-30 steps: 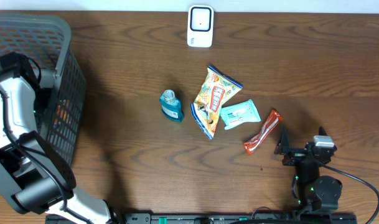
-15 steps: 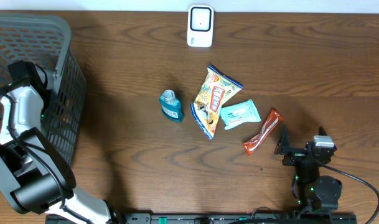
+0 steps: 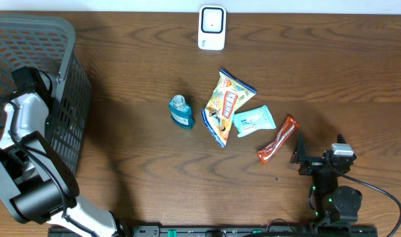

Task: Scan the item barcode
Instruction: 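Reach into the basket and grasp the orange Kleenex tissue pack, then present the tissue pack to the scanner and drop it on the table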

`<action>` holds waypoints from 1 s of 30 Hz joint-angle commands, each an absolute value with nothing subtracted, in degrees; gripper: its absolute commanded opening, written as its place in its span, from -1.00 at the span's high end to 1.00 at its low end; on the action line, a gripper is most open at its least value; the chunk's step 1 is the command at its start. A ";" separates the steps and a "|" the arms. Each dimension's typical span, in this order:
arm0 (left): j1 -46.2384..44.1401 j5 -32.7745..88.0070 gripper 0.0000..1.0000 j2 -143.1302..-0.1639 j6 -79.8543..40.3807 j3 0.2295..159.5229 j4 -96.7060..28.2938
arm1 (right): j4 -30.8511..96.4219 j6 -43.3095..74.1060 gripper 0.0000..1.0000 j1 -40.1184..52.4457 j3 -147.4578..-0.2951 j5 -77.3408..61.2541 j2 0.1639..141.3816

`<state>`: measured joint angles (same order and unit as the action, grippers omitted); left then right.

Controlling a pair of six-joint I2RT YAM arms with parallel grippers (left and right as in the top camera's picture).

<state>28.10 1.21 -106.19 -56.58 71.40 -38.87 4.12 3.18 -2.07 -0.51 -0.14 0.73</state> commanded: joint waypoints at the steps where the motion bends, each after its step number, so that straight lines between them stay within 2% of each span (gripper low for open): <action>1: 28.62 0.69 0.85 -108.44 -55.96 69.69 -41.25 | 4.25 2.50 -0.99 -1.76 -0.32 0.51 0.64; 9: 32.77 0.73 0.85 -98.24 -51.03 73.01 -45.08 | 4.27 2.50 -0.99 -1.76 -0.32 0.51 0.64; 19: 36.86 1.23 0.85 -69.06 -49.78 73.91 -44.51 | 4.25 2.50 -0.99 -1.76 -0.32 0.51 0.64; 25: 33.47 12.58 0.85 -55.13 -49.78 73.91 -43.81 | 4.25 2.50 -0.98 -1.76 -0.32 0.51 0.64; 30: 23.81 23.09 0.86 -49.06 -48.88 73.38 -45.84 | 4.27 2.50 -0.99 -1.76 -0.32 0.51 0.64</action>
